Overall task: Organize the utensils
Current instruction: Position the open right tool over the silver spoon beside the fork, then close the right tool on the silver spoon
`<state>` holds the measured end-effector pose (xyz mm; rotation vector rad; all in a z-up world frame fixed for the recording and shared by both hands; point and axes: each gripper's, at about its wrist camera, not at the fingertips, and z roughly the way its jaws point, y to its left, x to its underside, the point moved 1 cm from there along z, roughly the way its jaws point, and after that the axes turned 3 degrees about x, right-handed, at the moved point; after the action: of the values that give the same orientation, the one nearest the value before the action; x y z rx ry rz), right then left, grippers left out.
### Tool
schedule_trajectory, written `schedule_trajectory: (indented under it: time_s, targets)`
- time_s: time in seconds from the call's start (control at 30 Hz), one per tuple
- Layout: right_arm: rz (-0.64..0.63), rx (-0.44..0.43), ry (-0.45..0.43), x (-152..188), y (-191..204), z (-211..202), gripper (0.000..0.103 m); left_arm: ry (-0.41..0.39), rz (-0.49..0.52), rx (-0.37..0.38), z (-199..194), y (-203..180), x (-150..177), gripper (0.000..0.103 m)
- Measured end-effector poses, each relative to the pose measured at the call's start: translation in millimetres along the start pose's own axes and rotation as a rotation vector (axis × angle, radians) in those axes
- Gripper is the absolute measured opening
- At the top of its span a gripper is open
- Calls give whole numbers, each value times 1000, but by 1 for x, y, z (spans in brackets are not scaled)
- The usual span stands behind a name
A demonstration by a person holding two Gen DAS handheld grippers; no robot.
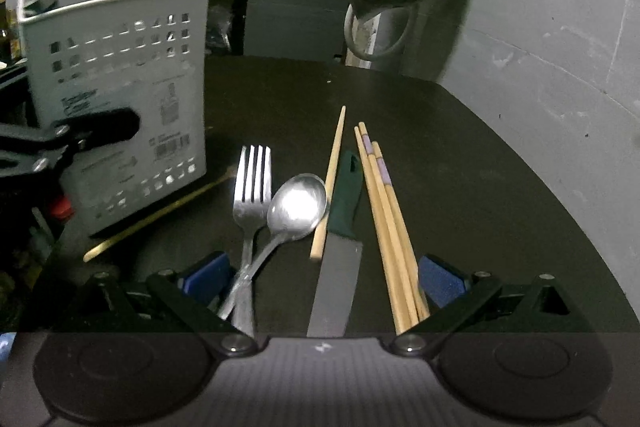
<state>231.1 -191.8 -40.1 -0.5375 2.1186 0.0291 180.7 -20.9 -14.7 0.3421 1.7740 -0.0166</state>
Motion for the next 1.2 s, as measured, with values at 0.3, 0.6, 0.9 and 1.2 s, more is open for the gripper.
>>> schedule_trajectory:
  time_s: [0.3,0.6,0.9,1.2]
  targets:
    - [-22,-83,-75,-21,-10,1,98,4,5,-1,1,-1,0,79]
    - [72,-175,-41,-42,-33,38,62,5,6,2,3,1,-1,79]
    - [-6,-156,-47,-38,-19,42,32,5,5,2,3,1,-1,79]
    - [-54,-160,-50,-36,-10,38,38,5,4,2,3,1,-1,79]
